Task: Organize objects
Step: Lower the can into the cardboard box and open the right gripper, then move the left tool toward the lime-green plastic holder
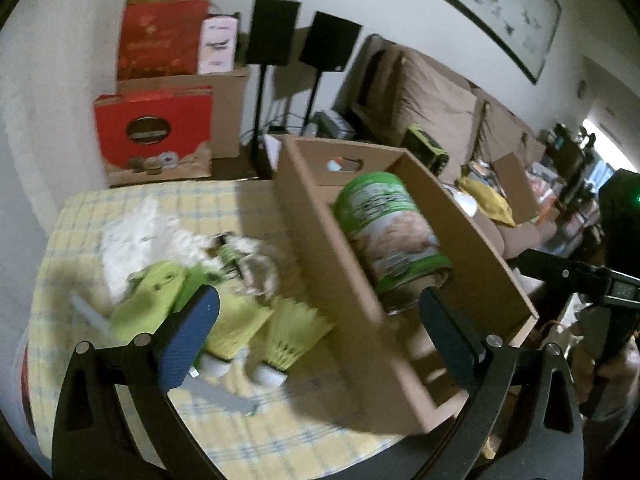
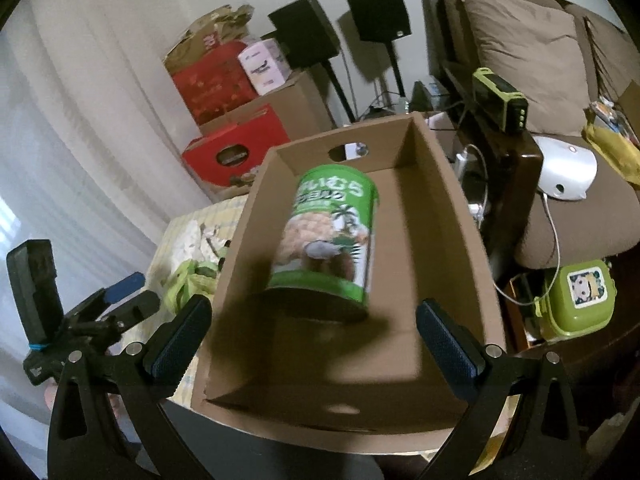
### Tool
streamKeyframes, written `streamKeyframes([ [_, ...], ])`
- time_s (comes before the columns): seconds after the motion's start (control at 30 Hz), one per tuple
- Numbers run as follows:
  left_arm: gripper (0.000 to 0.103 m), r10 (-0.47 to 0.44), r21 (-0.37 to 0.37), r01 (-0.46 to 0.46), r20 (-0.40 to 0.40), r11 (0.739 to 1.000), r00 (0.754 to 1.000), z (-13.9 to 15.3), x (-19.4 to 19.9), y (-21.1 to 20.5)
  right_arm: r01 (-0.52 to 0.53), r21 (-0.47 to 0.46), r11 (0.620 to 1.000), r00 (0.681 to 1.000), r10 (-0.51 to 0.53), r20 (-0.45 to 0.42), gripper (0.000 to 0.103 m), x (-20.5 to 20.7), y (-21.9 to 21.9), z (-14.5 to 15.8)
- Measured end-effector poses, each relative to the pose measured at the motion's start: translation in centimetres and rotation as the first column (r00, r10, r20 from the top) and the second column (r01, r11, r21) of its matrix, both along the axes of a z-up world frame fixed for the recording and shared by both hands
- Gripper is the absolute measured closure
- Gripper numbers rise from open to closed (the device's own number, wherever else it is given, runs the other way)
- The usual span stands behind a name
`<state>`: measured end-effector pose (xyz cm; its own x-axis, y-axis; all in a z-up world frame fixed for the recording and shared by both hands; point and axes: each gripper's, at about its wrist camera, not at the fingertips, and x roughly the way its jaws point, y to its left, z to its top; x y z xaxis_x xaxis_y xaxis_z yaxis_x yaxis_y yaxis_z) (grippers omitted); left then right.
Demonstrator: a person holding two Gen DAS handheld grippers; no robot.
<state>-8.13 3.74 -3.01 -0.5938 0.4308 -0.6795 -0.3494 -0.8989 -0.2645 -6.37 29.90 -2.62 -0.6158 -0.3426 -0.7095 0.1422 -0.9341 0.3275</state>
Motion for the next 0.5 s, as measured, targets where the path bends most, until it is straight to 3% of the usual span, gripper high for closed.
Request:
streamKeyframes([
  [0.5,0.003,0.135,-0.037,-0.134,0.009,0.99,0.991,-1.6,1.9,-6.8,-0.104,0.018,0.994,0.994,0.104,-0.03,0.0,0.2,-5.4,0.6],
])
